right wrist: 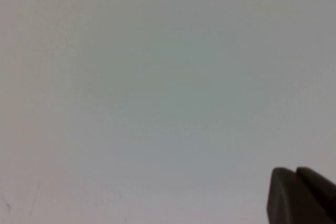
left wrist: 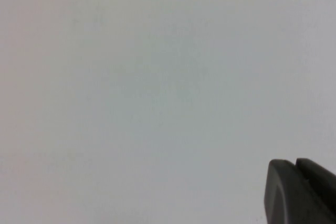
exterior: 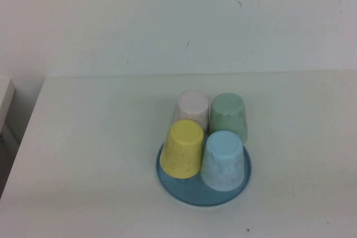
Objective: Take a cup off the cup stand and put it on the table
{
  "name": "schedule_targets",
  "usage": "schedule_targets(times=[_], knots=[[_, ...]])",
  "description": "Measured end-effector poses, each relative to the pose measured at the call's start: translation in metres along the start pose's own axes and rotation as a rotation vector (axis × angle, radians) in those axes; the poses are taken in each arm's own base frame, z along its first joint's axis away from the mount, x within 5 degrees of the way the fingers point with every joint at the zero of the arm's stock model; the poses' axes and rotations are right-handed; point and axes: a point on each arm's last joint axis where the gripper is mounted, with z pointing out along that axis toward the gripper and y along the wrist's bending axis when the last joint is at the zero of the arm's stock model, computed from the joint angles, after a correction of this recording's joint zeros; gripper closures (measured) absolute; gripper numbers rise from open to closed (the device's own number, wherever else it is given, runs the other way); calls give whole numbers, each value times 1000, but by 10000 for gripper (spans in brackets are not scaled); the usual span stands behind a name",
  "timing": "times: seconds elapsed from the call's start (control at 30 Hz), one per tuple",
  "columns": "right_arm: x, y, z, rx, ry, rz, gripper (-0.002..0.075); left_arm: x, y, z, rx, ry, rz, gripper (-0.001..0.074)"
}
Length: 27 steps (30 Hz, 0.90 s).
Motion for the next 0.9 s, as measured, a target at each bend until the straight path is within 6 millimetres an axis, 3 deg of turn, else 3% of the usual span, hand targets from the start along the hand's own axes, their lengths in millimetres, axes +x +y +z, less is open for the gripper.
schedule_targets(times=[0.37,0.53,0.67,0.9], knots=[[-5,-6,0,60,-45,113,729,-2,0,0,-3,-20,-81,738],[-20,-6,8,-16,231,164,729,4,0,0,-23,131,-160,738],[-46,-10,14,-74,367,98,729,-15,-3,2,-16,196,-220,738],[-53,-9,30,-205,682,-5,729,-34,-12,12,2,583,-165,738]])
